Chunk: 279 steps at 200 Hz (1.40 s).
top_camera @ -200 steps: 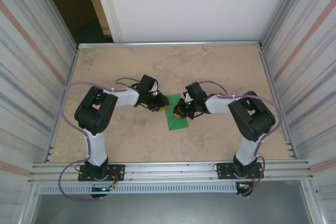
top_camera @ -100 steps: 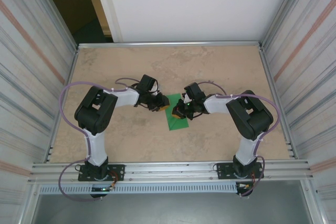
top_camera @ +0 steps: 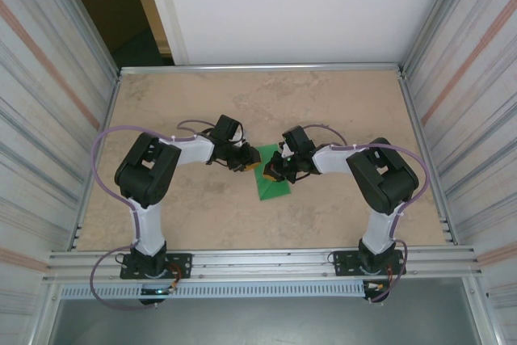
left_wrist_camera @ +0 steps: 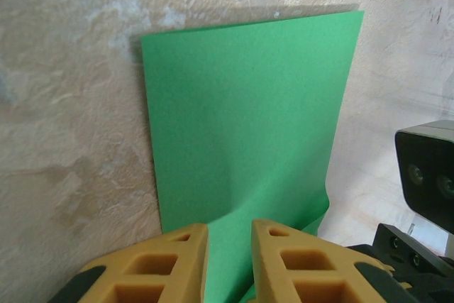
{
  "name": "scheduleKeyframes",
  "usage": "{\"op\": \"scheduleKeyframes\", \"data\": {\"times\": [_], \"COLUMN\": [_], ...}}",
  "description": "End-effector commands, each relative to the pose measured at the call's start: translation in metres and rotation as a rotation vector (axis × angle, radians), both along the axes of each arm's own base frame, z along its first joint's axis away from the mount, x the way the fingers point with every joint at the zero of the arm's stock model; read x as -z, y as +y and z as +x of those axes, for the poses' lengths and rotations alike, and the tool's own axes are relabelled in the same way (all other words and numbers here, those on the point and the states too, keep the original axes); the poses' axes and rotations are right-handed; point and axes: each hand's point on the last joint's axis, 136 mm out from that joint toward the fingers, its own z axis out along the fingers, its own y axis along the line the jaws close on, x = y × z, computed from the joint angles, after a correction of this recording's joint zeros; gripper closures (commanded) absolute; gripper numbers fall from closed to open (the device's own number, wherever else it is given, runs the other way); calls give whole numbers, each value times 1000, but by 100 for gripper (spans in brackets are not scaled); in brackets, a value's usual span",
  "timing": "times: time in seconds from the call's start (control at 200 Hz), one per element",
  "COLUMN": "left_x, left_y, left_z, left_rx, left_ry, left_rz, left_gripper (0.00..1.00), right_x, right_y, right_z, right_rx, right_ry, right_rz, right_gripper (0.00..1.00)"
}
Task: Fold a paper plane with a square sheet of paper (pick it up from the middle)
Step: Fold the triangle a second time at the center of the table.
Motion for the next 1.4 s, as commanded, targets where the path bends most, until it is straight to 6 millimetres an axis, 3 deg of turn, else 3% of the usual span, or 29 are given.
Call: {"op": "scheduleKeyframes", "data": {"times": [0.0, 1.077, 1.393], "left_x": [30, 31, 31], "left_y": [11, 11, 12], "left_z": [-18, -19, -19], "left_rx": [1, 0, 0], "left_ry": [81, 83, 83], "left_rz": [84, 83, 84], "left_gripper": [76, 76, 76], "right_x": [0, 17, 13], "right_y": [6, -4, 3], "right_z": [2, -6, -5], "right_rx": [-12, -5, -22], "right_ry": [-5, 34, 23], "right_rz": [6, -61, -32], "right_gripper": [100, 100, 100]}}
